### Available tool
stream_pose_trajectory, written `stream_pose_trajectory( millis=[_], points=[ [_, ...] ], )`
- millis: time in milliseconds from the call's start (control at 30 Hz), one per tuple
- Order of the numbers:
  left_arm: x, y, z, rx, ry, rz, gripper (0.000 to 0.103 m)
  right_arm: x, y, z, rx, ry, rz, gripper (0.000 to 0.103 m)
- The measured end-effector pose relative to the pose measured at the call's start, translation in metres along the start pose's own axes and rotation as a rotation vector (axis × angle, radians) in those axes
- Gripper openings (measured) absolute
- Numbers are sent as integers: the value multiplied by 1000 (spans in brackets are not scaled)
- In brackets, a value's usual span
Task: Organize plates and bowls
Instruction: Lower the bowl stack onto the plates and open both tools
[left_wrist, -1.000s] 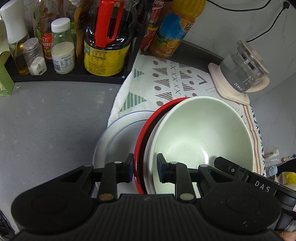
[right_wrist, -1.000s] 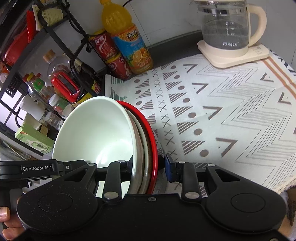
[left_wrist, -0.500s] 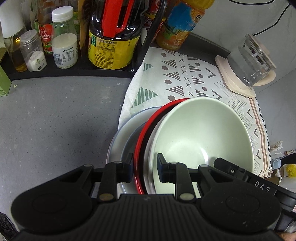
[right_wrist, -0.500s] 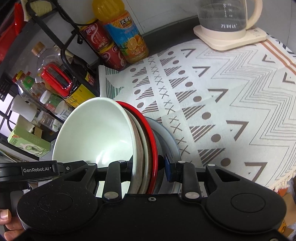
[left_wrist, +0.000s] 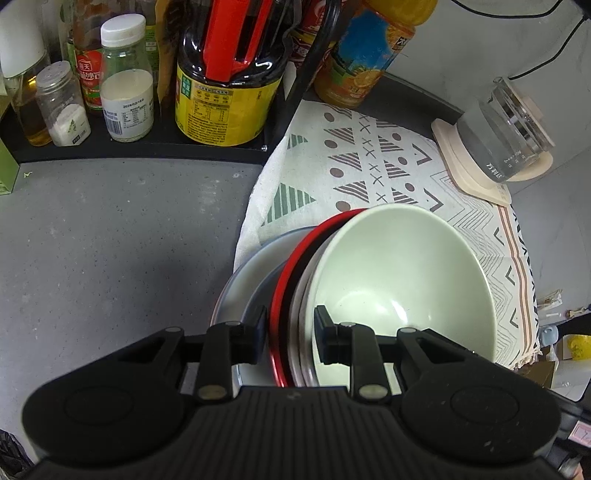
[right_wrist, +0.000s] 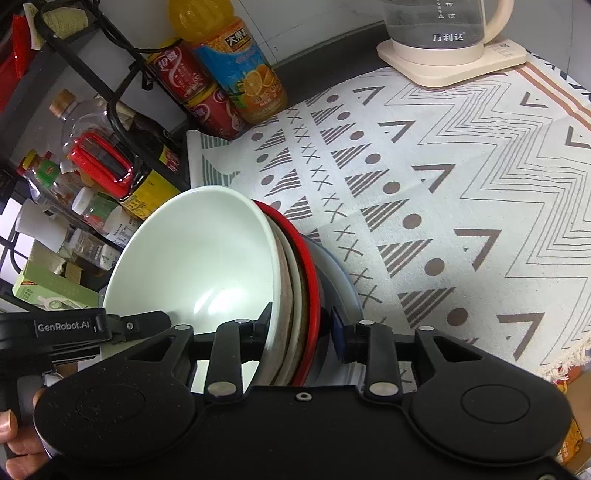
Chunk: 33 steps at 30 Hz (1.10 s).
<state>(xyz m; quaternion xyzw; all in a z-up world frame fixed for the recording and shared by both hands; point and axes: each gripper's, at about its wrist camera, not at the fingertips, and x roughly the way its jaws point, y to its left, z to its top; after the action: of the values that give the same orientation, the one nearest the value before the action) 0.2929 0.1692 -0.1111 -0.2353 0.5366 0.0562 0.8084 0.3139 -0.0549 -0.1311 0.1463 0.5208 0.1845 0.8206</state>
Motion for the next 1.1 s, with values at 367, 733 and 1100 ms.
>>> stream_pose_trajectory(
  millis=[367, 733, 1100],
  points=[
    [-27, -1, 1, 46, -45, -5, 45, -28, 7, 4, 2, -74, -6, 66],
    [-47, -8, -8, 99, -102, -12, 56, -63, 16, -2, -2, -174, -23, 87],
    [-66, -25, -34, 111, -150, 0, 67, -104, 2, -20, -17, -233, -41, 98]
  ],
)
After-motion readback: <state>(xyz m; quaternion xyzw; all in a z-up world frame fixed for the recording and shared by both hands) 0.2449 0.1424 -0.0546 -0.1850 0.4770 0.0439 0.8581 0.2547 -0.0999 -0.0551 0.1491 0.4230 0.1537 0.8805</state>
